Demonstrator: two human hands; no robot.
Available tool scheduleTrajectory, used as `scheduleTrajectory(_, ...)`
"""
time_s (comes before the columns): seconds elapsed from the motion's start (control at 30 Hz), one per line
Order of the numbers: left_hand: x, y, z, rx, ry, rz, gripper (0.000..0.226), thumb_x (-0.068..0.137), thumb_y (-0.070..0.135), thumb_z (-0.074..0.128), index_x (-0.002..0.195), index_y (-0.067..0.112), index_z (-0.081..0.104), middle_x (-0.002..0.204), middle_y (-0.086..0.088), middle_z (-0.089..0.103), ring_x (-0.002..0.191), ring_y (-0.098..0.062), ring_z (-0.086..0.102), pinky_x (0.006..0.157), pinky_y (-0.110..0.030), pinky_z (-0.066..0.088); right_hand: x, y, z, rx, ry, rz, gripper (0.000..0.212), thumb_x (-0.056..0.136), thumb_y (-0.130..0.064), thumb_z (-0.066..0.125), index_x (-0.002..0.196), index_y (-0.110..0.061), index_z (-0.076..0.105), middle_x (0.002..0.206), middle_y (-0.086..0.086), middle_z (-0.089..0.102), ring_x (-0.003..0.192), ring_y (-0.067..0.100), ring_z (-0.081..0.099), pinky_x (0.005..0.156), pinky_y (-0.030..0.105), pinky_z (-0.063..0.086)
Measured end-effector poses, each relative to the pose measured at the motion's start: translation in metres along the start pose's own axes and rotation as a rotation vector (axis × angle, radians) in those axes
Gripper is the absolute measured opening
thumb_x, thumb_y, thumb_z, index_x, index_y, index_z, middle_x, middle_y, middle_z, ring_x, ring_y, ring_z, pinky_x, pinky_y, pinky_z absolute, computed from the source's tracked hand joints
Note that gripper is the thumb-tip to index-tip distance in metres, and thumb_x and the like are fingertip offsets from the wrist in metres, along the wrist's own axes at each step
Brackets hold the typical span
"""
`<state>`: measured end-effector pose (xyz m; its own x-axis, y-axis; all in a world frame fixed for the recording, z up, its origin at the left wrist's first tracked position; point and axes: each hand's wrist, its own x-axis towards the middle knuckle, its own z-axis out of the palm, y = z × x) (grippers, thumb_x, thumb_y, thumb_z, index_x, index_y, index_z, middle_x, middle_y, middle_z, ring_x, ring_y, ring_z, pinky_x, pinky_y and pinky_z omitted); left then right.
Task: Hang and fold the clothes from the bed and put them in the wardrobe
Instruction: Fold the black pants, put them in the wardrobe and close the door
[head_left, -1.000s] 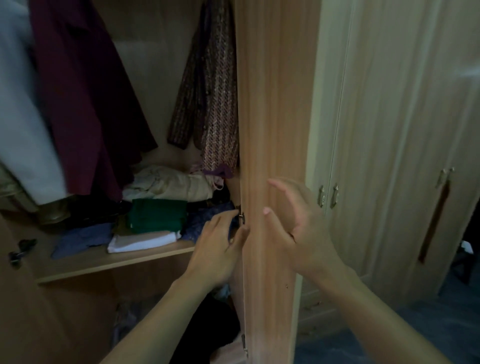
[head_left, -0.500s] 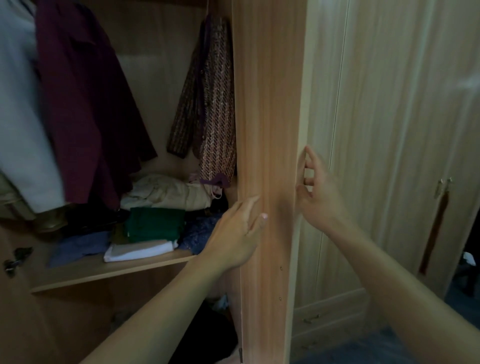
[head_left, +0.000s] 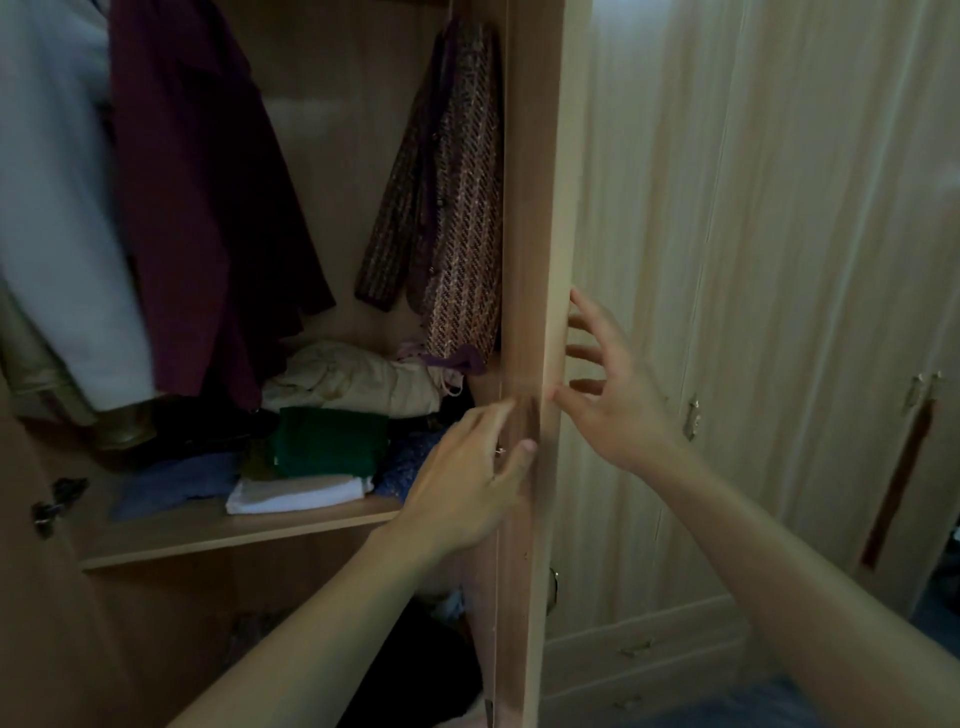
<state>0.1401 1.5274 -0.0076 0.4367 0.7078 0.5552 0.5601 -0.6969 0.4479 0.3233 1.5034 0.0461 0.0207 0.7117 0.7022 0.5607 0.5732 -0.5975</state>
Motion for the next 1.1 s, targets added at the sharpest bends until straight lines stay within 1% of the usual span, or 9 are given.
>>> scheduleTrajectory(0.17, -0.009, -0.029, -0.02, 0.047, 0.019, -0.06, 0.062, 0.099, 0.056, 0.038, 0.153, 0.027, 0.028, 0.157, 0.007, 0.033, 0.141, -0.011, 0.032, 0.111, -0.027, 0.028, 0.009, -0.01, 0.021, 0.084, -0.146, -0.036, 0.099, 0.089, -0.004, 0.067, 0.149, -0.057, 0.01, 0.161, -0.021, 0.016, 0.147, 0.013, 0.028, 0.108, 0.055, 0.043)
scheduleTrajectory(0.27, -0.017, -0.043, -0.031, 0.053, 0.043, -0.088, 0.061, 0.099, 0.057, 0.038, 0.153, 0.029, 0.027, 0.156, 0.007, 0.034, 0.141, -0.012, 0.033, 0.111, -0.028, 0.029, 0.013, -0.016, 0.039, 0.108, -0.187, -0.065, 0.095, 0.09, -0.006, 0.065, 0.151, -0.052, 0.008, 0.16, -0.025, 0.016, 0.147, 0.003, 0.023, 0.114, 0.052, 0.037)
scheduleTrajectory(0.33, -0.022, -0.052, -0.038, 0.047, 0.062, -0.097, 0.059, 0.099, 0.055, 0.039, 0.152, 0.031, 0.027, 0.155, 0.009, 0.034, 0.14, -0.012, 0.033, 0.11, -0.028, 0.03, 0.014, -0.02, 0.054, 0.172, -0.206, -0.047, 0.092, 0.094, -0.003, 0.06, 0.155, -0.045, 0.006, 0.161, -0.024, 0.017, 0.145, -0.001, 0.026, 0.112, 0.045, 0.041)
scheduleTrajectory(0.47, -0.032, -0.071, -0.054, 0.02, 0.069, -0.118, 0.056, 0.101, 0.051, 0.04, 0.152, 0.032, 0.029, 0.154, 0.008, 0.036, 0.138, -0.012, 0.036, 0.109, -0.028, 0.033, 0.015, -0.029, 0.084, 0.166, -0.166, -0.084, 0.087, 0.096, -0.003, 0.059, 0.157, -0.034, 0.005, 0.163, -0.018, 0.015, 0.148, 0.004, 0.022, 0.113, 0.051, 0.039)
scheduleTrajectory(0.57, -0.038, -0.089, -0.065, 0.035, 0.061, -0.132, 0.054, 0.101, 0.049, 0.04, 0.151, 0.031, 0.031, 0.153, 0.008, 0.037, 0.137, -0.012, 0.036, 0.107, -0.025, 0.031, 0.021, -0.032, 0.105, 0.143, -0.133, -0.086, 0.087, 0.096, -0.007, 0.061, 0.157, -0.036, 0.006, 0.163, -0.017, 0.015, 0.15, 0.01, 0.02, 0.112, 0.057, 0.037)
scheduleTrajectory(0.7, -0.04, -0.108, -0.072, 0.075, -0.015, -0.113, 0.052, 0.101, 0.049, 0.039, 0.15, 0.036, 0.028, 0.152, 0.008, 0.034, 0.136, -0.017, 0.038, 0.111, -0.041, 0.037, 0.026, -0.04, 0.138, 0.126, -0.081, -0.068, 0.084, 0.097, -0.011, 0.06, 0.156, -0.042, 0.008, 0.162, -0.02, 0.015, 0.148, 0.012, 0.023, 0.105, 0.054, 0.046)
scheduleTrajectory(0.87, -0.038, -0.132, -0.081, 0.046, -0.042, -0.098, 0.052, 0.099, 0.051, 0.039, 0.148, 0.036, 0.029, 0.149, 0.004, 0.037, 0.131, -0.022, 0.044, 0.105, -0.046, 0.042, 0.036, -0.049, 0.176, -0.003, -0.021, -0.034, 0.082, 0.097, -0.015, 0.059, 0.158, -0.031, 0.007, 0.163, -0.009, 0.018, 0.149, 0.008, 0.02, 0.113, 0.054, 0.037)
scheduleTrajectory(1.0, -0.038, -0.15, -0.092, 0.033, -0.033, -0.103, 0.059, 0.099, 0.052, 0.039, 0.152, 0.028, 0.026, 0.152, 0.001, 0.033, 0.133, -0.023, 0.042, 0.106, -0.045, 0.042, 0.046, -0.057, 0.203, -0.081, 0.015, 0.007, 0.082, 0.096, -0.018, 0.061, 0.158, -0.029, 0.007, 0.163, -0.006, 0.019, 0.146, 0.001, 0.021, 0.12, 0.04, 0.028)
scheduleTrajectory(1.1, -0.035, -0.159, -0.1, 0.04, -0.015, -0.125, 0.064, 0.099, 0.051, 0.042, 0.153, 0.021, 0.026, 0.151, 0.0, 0.035, 0.131, -0.023, 0.043, 0.105, -0.044, 0.042, 0.054, -0.059, 0.222, -0.108, 0.025, -0.002, 0.084, 0.096, -0.018, 0.061, 0.158, -0.03, 0.006, 0.162, -0.001, 0.021, 0.126, -0.029, 0.023, 0.108, 0.003, 0.025)
